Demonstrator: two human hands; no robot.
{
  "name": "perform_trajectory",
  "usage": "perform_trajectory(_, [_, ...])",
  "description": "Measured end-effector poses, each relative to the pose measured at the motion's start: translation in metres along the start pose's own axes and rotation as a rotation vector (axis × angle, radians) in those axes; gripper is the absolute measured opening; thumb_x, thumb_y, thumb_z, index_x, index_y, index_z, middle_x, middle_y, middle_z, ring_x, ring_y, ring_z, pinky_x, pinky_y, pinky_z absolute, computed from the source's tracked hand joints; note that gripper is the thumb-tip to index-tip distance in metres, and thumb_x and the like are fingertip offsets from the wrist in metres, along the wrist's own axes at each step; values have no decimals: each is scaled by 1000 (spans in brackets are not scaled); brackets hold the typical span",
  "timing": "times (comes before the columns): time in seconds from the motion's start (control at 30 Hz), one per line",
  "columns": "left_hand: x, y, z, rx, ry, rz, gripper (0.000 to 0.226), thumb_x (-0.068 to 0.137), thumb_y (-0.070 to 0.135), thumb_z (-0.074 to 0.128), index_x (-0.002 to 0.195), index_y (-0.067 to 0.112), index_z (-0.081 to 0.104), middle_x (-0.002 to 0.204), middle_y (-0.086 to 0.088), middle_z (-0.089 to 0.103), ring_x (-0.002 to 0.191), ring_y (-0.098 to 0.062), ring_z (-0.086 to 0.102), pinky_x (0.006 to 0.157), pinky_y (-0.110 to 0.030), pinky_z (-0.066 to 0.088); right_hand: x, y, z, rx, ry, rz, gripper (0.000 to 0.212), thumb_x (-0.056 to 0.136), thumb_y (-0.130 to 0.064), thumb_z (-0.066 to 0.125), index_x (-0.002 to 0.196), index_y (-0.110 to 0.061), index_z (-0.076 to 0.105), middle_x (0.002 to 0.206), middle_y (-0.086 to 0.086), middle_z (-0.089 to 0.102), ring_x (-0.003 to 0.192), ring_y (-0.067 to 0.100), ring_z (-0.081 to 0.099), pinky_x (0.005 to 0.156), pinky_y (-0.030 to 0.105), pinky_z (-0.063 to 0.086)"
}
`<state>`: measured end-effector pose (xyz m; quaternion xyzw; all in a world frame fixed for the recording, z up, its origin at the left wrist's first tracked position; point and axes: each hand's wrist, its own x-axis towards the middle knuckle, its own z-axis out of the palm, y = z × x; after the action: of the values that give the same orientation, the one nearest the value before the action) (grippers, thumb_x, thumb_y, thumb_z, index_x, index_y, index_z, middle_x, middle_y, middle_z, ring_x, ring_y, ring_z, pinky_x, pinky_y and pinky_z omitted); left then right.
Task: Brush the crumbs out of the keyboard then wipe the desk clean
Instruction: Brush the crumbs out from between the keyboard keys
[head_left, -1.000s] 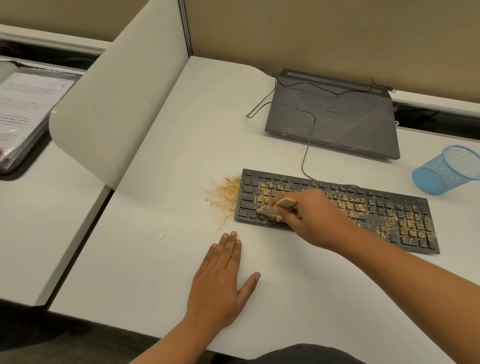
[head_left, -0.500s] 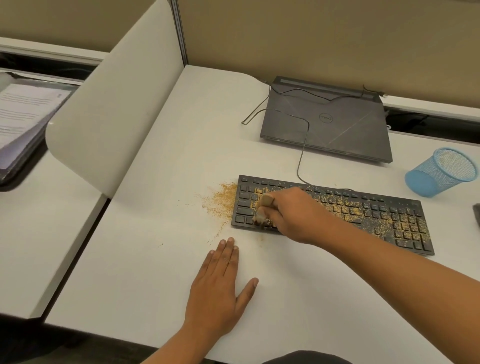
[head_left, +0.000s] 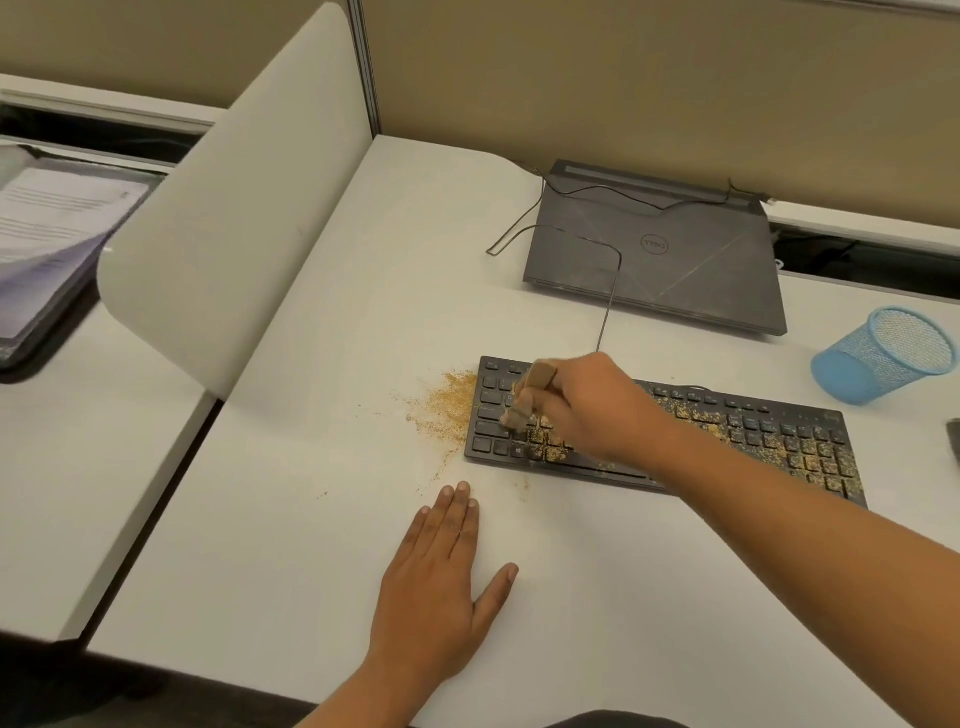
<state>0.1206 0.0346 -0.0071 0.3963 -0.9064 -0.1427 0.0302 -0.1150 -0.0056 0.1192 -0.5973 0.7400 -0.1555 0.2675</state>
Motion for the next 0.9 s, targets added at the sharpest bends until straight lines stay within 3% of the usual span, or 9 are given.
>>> perform_trajectory(0.07, [0, 0, 1, 0, 3, 4, 72, 99, 62, 28, 149, 12, 40, 158, -2, 31, 147, -16, 25, 116, -32, 18, 10, 4, -2, -7, 35, 27, 20, 101, -27, 50, 89, -22, 66, 79, -12, 64, 63, 1, 54, 57, 20, 39])
perform_trajectory(0.2, [0, 0, 2, -8, -2, -2, 72, 99, 63, 27, 148, 12, 40, 158, -2, 30, 147, -16, 25, 115, -33, 21, 24, 6, -6, -122, -70, 16, 24, 101, -32, 50, 89, -17, 65, 86, -1, 65, 75, 16, 60, 67, 34, 51])
perform_trajectory(0.27, [1, 0, 2, -6, -3, -2, 72, 99, 63, 28, 149, 12, 40, 158, -1, 30, 148, -15, 23, 115, -33, 20, 31, 2, -12, -126, -18, -15, 24, 101, -31, 49, 91, -18, 65, 89, -1, 66, 77, 17, 60, 69, 34, 51])
perform_trajectory(0.43, [0, -2, 3, -9, -1, -5, 73, 98, 63, 29, 148, 12, 40, 158, -1, 30, 147, -14, 23, 115, -32, 19, 40, -5, -19, -262, -57, 5, 35, 102, -31, 49, 68, -23, 46, 72, -6, 49, 63, 11, 47, 52, 26, 32])
perform_trajectory(0.57, [1, -1, 3, -15, 9, -2, 73, 98, 63, 28, 147, 11, 42, 157, -2, 33, 147, -14, 23, 113, -34, 22, 45, 0, -22, -159, 17, -13, 25, 101, -27, 49, 91, -9, 63, 84, -4, 62, 74, 13, 57, 64, 31, 48])
perform_trajectory(0.7, [2, -1, 3, -16, 19, 7, 73, 98, 63, 28, 146, 10, 44, 157, -3, 34, 146, -14, 23, 114, -33, 22, 43, 6, -14, -195, -60, -4, 29, 101, -33, 50, 95, -11, 68, 84, 1, 63, 70, 16, 56, 61, 32, 45])
perform_trajectory(0.8, [2, -1, 3, -14, 24, 9, 73, 98, 63, 28, 145, 9, 46, 156, -3, 35, 146, -14, 24, 113, -34, 23, 46, 8, -16, -119, 42, -16, 23, 101, -31, 50, 98, -15, 67, 97, 0, 68, 84, 17, 61, 75, 34, 52])
perform_trajectory(0.9, [1, -2, 3, -17, 27, 13, 73, 98, 63, 28, 144, 9, 46, 156, -3, 35, 146, -14, 24, 113, -34, 23, 47, 7, -15, -231, -39, -7, 24, 102, -32, 49, 90, -14, 60, 85, 1, 61, 71, 13, 55, 60, 28, 43])
